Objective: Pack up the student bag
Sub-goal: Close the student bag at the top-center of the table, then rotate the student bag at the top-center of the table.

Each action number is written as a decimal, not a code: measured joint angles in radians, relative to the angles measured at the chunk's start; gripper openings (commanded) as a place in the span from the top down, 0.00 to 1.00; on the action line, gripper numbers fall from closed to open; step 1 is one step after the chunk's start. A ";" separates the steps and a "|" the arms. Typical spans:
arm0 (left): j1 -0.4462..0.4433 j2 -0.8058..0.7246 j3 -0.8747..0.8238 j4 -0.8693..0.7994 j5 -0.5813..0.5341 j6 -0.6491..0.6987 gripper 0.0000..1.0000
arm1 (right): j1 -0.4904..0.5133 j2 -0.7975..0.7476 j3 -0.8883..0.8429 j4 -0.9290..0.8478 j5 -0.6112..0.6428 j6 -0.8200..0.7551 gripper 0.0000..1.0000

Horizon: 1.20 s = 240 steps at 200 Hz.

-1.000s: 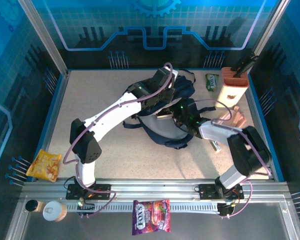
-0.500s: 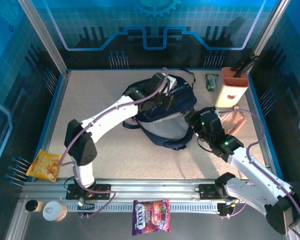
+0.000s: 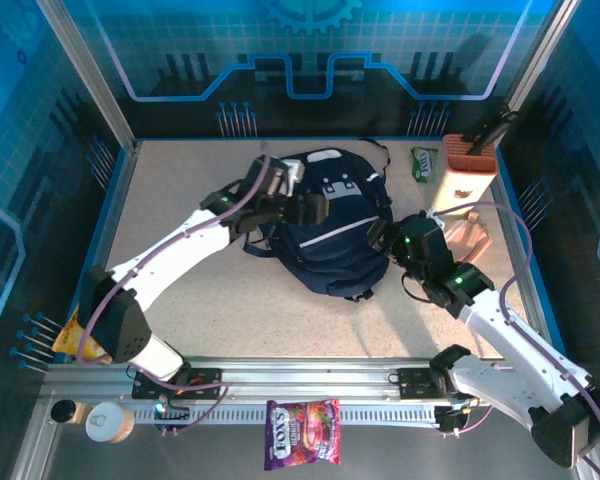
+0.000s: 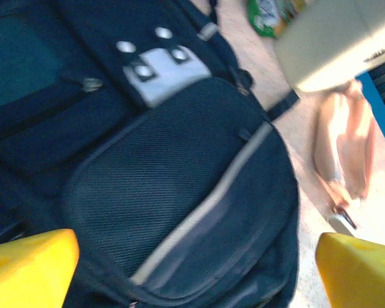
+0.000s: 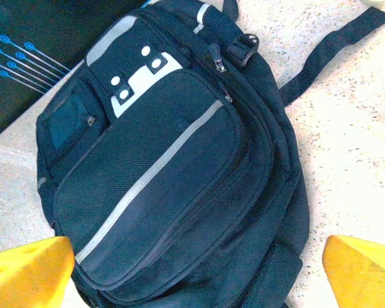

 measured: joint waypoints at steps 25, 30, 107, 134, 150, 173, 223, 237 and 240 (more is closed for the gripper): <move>0.141 -0.070 -0.116 0.022 0.020 -0.092 0.01 | 0.000 0.023 0.000 0.016 -0.019 -0.010 0.00; 0.174 -0.078 -0.138 0.027 0.029 -0.108 0.01 | 0.000 0.027 0.000 0.019 -0.022 -0.011 0.00; 0.447 0.034 -0.249 0.079 0.271 -0.238 0.23 | 0.000 0.051 -0.006 0.067 -0.057 -0.010 0.01; 0.455 0.145 -0.242 0.093 0.351 -0.253 0.32 | 0.000 0.051 -0.020 0.074 -0.073 -0.006 0.01; 0.455 0.201 -0.227 0.104 0.387 -0.253 0.36 | 0.000 0.051 -0.021 0.078 -0.087 -0.006 0.01; 0.455 0.270 -0.175 0.119 0.418 -0.254 0.41 | 0.000 0.064 -0.021 0.099 -0.122 -0.006 0.01; 0.455 0.397 -0.060 0.154 0.491 -0.257 0.51 | 0.000 0.145 -0.034 0.149 -0.225 -0.005 0.02; 0.456 0.420 -0.052 0.159 0.507 -0.264 0.54 | 0.000 0.170 -0.035 0.166 -0.256 -0.002 0.03; 0.456 0.423 -0.052 0.160 0.509 -0.266 0.54 | 0.000 0.175 -0.036 0.171 -0.261 -0.002 0.03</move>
